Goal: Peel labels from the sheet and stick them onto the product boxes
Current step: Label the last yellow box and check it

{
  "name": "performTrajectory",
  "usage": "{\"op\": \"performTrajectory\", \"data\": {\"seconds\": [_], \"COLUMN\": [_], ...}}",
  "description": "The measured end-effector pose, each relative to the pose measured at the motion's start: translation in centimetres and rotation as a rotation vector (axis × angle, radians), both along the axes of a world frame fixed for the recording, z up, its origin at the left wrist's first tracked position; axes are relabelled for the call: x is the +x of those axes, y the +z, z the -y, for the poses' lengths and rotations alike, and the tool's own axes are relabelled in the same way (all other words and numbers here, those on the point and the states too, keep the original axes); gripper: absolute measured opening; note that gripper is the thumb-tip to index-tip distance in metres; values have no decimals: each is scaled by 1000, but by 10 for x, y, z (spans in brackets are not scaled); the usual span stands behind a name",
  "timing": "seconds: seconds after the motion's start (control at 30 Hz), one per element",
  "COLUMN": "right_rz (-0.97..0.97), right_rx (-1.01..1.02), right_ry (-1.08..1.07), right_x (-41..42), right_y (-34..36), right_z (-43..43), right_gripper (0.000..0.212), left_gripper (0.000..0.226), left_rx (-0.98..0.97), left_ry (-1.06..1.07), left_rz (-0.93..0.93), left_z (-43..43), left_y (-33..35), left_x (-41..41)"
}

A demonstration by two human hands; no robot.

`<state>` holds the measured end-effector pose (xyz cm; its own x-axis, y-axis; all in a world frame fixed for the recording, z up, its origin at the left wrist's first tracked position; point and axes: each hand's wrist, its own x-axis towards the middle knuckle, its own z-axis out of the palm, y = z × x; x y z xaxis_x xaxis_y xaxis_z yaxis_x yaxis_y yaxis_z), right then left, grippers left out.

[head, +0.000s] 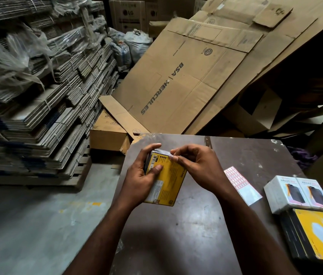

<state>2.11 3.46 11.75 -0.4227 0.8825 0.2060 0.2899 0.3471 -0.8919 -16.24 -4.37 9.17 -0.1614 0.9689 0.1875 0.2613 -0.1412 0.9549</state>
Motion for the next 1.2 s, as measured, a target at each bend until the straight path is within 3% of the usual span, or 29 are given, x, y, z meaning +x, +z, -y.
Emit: {"op": "performTrajectory", "data": {"seconds": [0.47,0.8,1.2], "right_rz": [16,484,566], "right_rx": [-112,106,135], "right_ry": [130,241,235], "right_x": [10,3,-1], "right_y": [13,39,43], "right_z": [-4,-8,-12], "right_gripper": [9,2,10], "left_gripper": [36,38,38], "left_rx": [-26,-89,-88], "left_ry": [11,-97,-107], "left_rz": [27,68,69], "left_z": [1,0,0], "left_y": [-6,4,5], "left_x": [-4,-7,-4]}}
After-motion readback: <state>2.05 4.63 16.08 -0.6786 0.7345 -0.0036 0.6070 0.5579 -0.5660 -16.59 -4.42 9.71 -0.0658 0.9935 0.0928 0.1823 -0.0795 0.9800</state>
